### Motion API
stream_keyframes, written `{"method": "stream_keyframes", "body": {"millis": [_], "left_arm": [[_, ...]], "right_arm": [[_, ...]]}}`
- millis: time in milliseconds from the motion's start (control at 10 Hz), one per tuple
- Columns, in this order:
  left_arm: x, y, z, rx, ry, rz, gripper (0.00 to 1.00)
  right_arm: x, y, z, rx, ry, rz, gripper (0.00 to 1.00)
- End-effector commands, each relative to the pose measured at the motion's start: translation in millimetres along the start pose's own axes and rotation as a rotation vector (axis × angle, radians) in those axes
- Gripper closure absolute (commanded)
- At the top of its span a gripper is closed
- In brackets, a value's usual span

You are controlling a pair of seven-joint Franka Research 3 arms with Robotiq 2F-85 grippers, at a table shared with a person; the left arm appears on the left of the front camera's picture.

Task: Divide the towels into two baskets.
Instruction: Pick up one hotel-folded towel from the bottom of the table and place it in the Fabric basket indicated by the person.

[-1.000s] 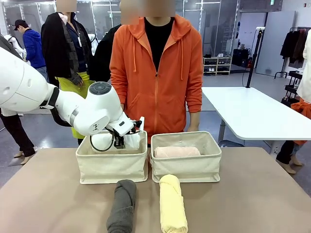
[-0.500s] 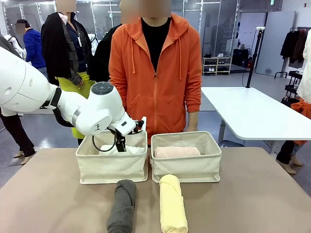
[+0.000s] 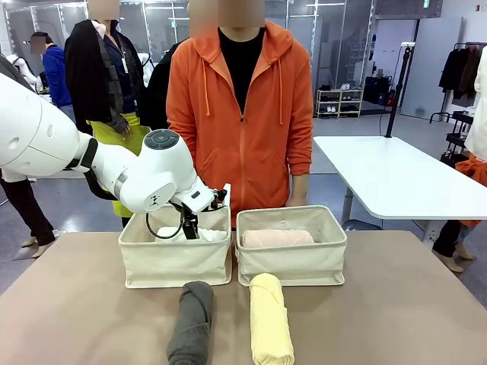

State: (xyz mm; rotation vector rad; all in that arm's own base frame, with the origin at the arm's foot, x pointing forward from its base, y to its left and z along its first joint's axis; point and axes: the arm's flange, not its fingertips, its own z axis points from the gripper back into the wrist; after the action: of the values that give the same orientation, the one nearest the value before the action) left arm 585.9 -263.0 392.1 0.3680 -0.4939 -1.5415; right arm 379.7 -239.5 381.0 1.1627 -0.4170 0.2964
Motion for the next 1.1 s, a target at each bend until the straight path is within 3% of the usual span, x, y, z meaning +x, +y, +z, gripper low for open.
{"method": "stream_keyframes", "body": {"millis": [0,700,800,1000], "left_arm": [[-2.9,1.8,0.9,0.004,0.005,-0.006,0.00],[-2.9,1.8,0.9,0.004,0.005,-0.006,0.00],[-0.2,0.1,0.0,0.000,0.000,0.000,0.04],[-17.1,1.8,49.7,-0.145,-0.064,0.132,0.00]], "right_arm": [[0.2,2.9,0.8,0.007,-0.006,0.003,0.00],[0.2,2.9,0.8,0.007,-0.006,0.003,0.00],[0.2,2.9,0.8,0.007,-0.006,0.003,0.00],[0.2,2.9,0.8,0.007,-0.006,0.003,0.00]]}}
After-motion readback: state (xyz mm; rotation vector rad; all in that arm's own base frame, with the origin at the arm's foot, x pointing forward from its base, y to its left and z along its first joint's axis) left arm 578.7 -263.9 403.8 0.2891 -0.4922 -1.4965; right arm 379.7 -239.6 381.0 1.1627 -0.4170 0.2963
